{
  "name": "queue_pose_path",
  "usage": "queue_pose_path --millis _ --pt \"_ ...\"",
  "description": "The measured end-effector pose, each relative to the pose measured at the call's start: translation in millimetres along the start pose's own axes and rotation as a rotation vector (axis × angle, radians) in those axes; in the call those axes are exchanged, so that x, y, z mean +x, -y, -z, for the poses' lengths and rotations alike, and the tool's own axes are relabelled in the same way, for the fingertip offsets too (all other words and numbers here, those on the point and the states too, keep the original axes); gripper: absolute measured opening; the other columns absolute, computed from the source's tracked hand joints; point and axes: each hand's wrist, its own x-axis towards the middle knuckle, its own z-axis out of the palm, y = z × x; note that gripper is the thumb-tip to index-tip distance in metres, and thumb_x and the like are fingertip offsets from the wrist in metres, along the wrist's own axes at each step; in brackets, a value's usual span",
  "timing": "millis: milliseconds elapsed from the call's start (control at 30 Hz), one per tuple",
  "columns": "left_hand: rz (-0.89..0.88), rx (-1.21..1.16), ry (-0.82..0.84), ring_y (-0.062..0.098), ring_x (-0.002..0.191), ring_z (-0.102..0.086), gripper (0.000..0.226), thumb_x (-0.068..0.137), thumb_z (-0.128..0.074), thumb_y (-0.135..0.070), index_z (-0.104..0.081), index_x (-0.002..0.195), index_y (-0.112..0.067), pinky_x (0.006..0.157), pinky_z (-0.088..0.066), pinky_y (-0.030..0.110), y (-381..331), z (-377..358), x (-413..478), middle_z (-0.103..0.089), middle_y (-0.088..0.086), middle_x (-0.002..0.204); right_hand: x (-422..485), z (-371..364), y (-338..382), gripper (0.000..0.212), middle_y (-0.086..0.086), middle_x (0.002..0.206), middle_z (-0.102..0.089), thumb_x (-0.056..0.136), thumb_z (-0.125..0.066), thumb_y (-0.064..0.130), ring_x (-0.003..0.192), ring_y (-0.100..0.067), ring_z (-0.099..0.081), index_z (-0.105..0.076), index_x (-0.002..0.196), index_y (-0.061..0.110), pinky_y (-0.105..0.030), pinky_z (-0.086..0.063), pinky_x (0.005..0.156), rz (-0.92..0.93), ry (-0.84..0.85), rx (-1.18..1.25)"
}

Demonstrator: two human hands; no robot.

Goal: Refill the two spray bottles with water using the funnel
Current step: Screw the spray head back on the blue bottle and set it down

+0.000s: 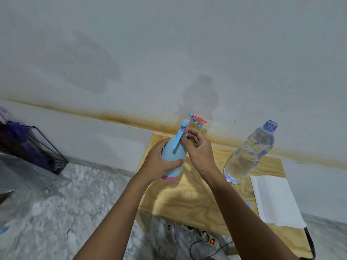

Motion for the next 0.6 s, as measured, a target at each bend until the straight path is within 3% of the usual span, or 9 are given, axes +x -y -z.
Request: queue_pose_path --millis 67,200,300,400,500,600 --pt "0.008 -0.001 -0.011 0.013 0.104 -0.065 0.065 0.067 -0.087 -0.033 -0.058 0.125 -0.032 0.079 -0.060 0.030 2 -2 1 -0.064 -0.006 0.114 -2 -1 -3 0.029 -0.003 0.114 -0.070 0.091 -0.069 0.010 0.107 -0.014 -0.066 -0.064 0.120 0.011 -0.027 -0.053 0.091 0.029 -0.013 -0.011" --pt "0.036 -0.012 -0.019 0.012 0.104 -0.066 0.072 0.061 -0.086 -0.040 -0.057 0.127 -0.029 0.079 -0.061 0.033 4 -7 1 -0.065 -0.006 0.114 -2 -1 1 0.026 0.003 0.113 -0.070 0.093 -0.067 0.019 0.103 -0.010 -0.064 -0.066 0.119 0.018 -0.030 -0.054 0.090 0.057 0.036 -0.072" --pt "0.014 0.000 -0.024 0.009 0.104 -0.064 0.075 0.060 -0.085 -0.043 -0.056 0.128 -0.029 0.078 -0.058 0.026 -1 -7 0 -0.063 -0.008 0.117 1 8 7 0.017 0.001 0.103 -0.069 0.098 -0.058 0.014 0.094 -0.007 -0.062 -0.069 0.111 0.011 -0.019 -0.050 0.081 0.018 0.093 -0.028" --pt "-0.018 0.000 -0.019 0.010 0.104 -0.063 0.067 0.065 -0.086 -0.037 -0.058 0.126 -0.029 0.078 -0.058 0.028 -4 -5 0 -0.063 -0.008 0.116 2 12 9 0.016 0.002 0.097 -0.069 0.097 -0.061 0.015 0.089 -0.002 -0.062 -0.069 0.108 0.006 -0.015 -0.049 0.077 0.027 0.084 -0.019" --pt "-0.032 -0.009 -0.002 0.014 0.106 -0.064 0.069 0.064 -0.083 -0.043 -0.058 0.127 -0.031 0.080 -0.060 0.033 -5 -6 0 -0.064 -0.006 0.116 1 10 8 0.025 0.002 0.101 -0.070 0.091 -0.069 0.014 0.090 0.001 -0.066 -0.064 0.115 0.006 -0.015 -0.051 0.076 0.033 0.067 -0.015" --pt "-0.036 -0.025 0.011 0.014 0.107 -0.064 0.069 0.064 -0.084 -0.041 -0.057 0.128 -0.032 0.083 -0.060 0.036 -4 -6 -1 -0.063 -0.005 0.117 2 13 7 0.024 0.004 0.107 -0.069 0.094 -0.065 0.015 0.098 -0.002 -0.065 -0.063 0.118 0.014 -0.018 -0.051 0.082 0.015 0.143 -0.012"
